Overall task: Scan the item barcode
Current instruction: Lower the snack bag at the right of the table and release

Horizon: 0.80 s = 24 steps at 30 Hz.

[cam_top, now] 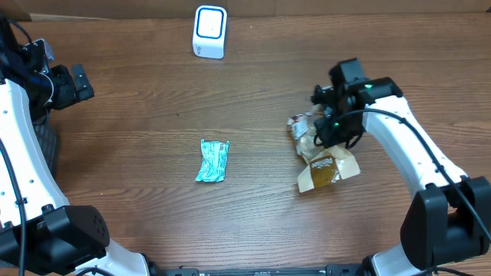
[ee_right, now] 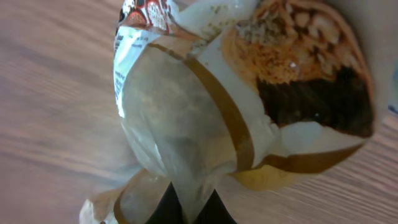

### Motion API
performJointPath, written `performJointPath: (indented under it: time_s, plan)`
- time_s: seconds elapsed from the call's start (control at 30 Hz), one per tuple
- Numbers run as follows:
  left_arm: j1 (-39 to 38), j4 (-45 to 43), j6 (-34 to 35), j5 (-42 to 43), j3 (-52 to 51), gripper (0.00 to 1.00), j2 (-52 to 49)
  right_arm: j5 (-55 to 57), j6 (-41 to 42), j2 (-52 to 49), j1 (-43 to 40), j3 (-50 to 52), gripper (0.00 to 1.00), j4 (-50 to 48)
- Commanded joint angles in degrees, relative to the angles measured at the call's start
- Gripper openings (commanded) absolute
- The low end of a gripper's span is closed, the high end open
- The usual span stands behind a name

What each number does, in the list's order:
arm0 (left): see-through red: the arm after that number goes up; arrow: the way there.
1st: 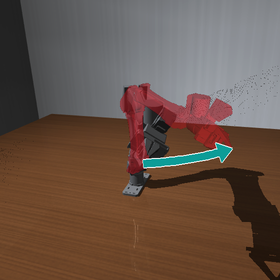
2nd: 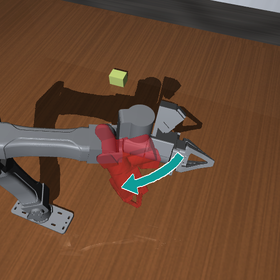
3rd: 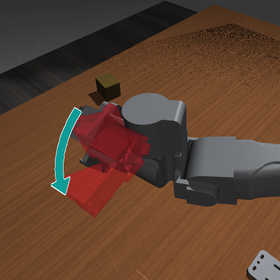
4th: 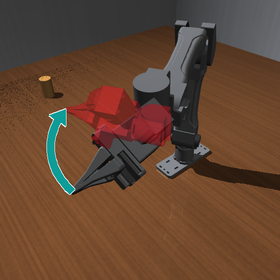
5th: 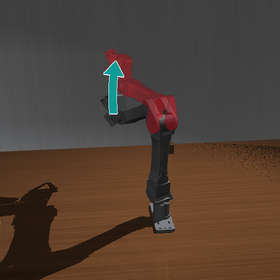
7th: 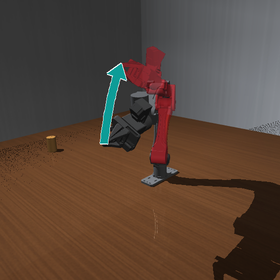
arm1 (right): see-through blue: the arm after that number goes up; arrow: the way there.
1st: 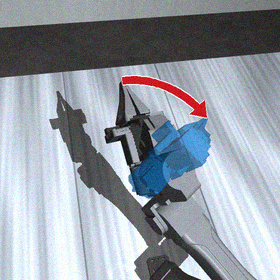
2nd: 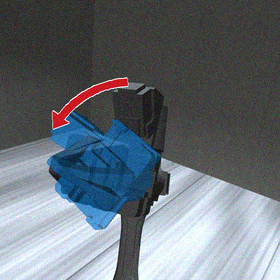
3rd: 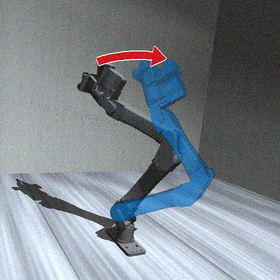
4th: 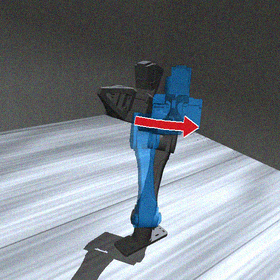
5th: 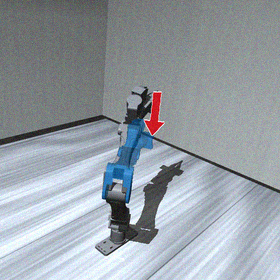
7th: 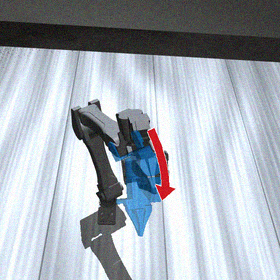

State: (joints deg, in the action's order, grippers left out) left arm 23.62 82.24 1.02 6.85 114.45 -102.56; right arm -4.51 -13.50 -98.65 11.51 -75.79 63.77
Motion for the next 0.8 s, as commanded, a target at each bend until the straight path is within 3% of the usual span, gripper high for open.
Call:
performJointPath:
  time_s: [0.0,0.07,0.1,0.27,0.3,0.33,0.37,0.53,0.77]
  plan:
    - [-0.5,0.0,-1.2,0.2,-0.1,1.0,-0.2,1.5,0.2,0.6,-3.7,1.2,0.12,-2.3]
    - [-0.5,0.0,-1.2,0.2,-0.1,1.0,-0.2,1.4,0.7,0.6,-5.1,1.2,0.15,-2.6]
    - [-0.5,0.0,-1.2,0.2,-0.1,1.0,-0.2,1.2,2.8,0.6,-5.9,1.1,0.35,-3.2]
    - [-0.5,0.0,-1.2,0.2,-0.1,1.0,-0.2,-4.4,3.5,0.7,-6.4,-1.7,0.56,-2.4]
    - [-0.5,0.0,-1.2,0.2,-0.1,1.0,-0.2,-7.3,3.5,0.9,-6.4,-3.5,0.67,-0.9]
    - [-0.5,0.0,-1.2,0.2,-0.1,1.0,-0.2,-11.5,3.5,1.2,-6.2,-6.9,0.92,1.7]
    - [-0.5,0.0,-1.2,0.2,-0.1,1.0,-0.2,-13.2,3.7,1.3,-6.2,-8.9,1.0,3.0]
    - [-0.5,0.0,-1.2,0.2,-0.1,1.0,-0.2,-20.4,12.2,1.4,-6.2,-19.8,1.0,8.0]
    - [-0.5,0.0,-1.2,0.2,-0.1,1.0,-0.2,-33.0,21.8,-0.5,1.4,-13.7,1.0,-2.1]
